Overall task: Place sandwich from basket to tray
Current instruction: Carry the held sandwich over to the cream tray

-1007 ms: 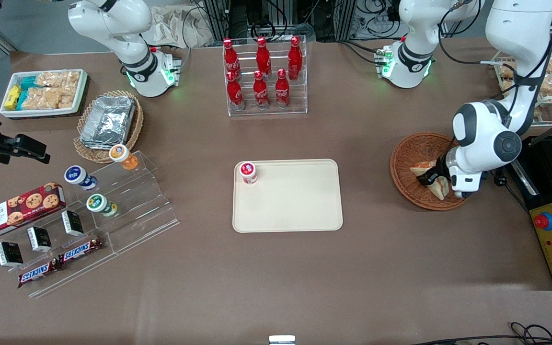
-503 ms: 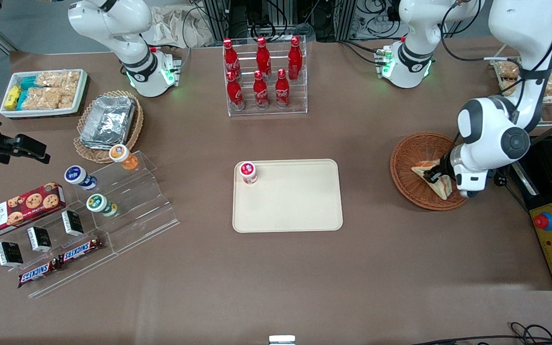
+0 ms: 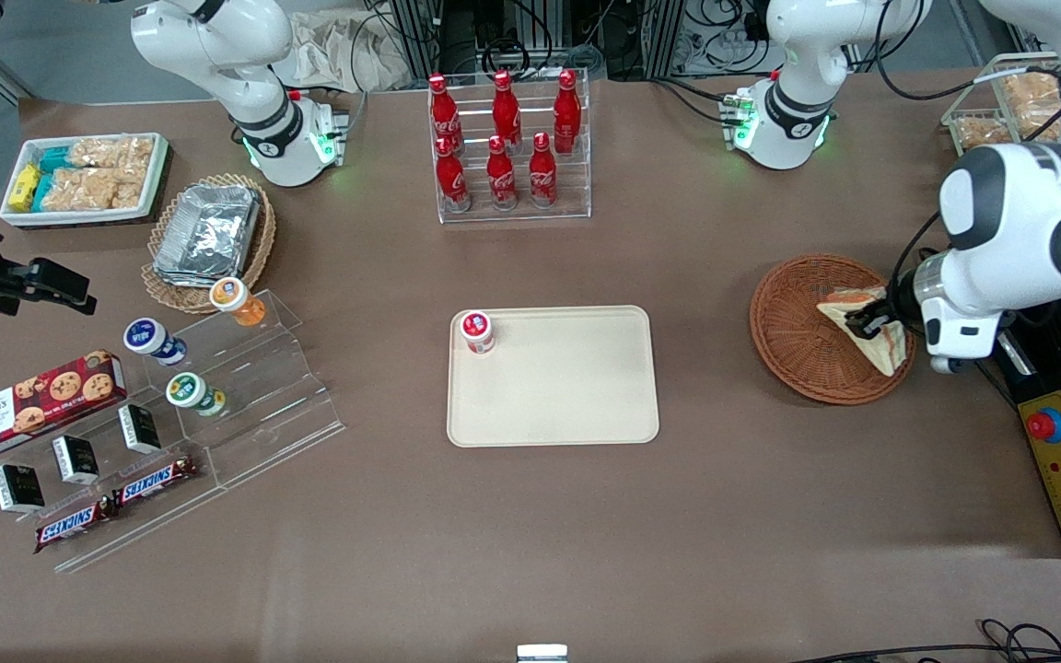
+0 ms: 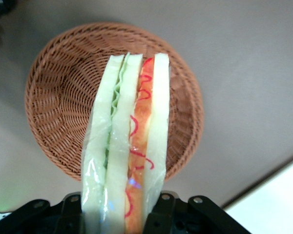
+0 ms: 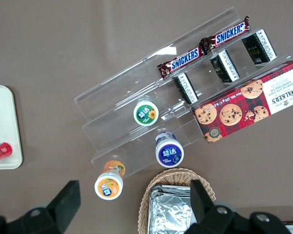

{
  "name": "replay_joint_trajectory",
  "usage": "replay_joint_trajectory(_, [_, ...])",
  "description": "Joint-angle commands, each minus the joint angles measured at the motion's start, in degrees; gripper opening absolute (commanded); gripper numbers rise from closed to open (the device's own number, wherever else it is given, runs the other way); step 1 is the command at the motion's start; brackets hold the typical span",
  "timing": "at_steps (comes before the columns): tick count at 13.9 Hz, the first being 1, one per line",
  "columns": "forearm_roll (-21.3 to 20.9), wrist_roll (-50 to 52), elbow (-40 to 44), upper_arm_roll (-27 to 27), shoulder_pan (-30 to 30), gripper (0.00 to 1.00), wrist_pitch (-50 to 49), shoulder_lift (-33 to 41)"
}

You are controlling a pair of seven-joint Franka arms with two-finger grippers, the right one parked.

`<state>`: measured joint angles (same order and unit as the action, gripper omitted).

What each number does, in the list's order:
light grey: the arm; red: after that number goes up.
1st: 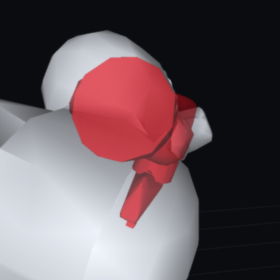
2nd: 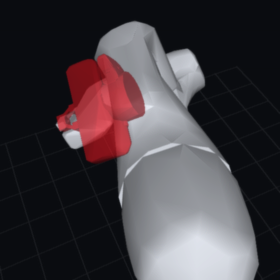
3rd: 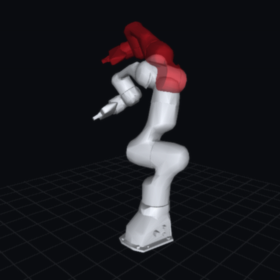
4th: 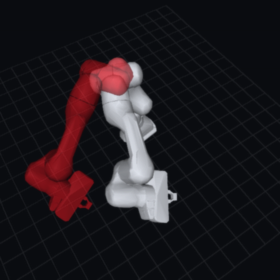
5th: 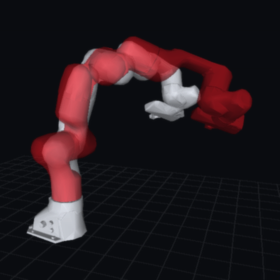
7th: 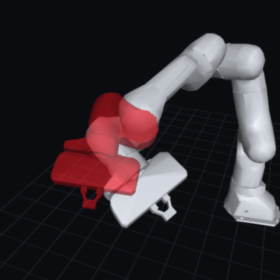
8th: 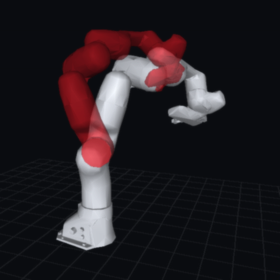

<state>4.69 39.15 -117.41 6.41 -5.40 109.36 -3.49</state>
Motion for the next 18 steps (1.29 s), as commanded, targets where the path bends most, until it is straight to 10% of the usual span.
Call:
replay_joint_trajectory(1, [-1.0,0.8,5.3,3.8,0.7,0.44,-2.2,-0.8])
replay_joint_trajectory(6, [-1.0,1.8,12.8,13.0,2.3,0.42,-1.7,-7.2])
replay_joint_trajectory(18, [-7.8,8.1,17.0,13.4,18.6,0.42,11.5,-22.8])
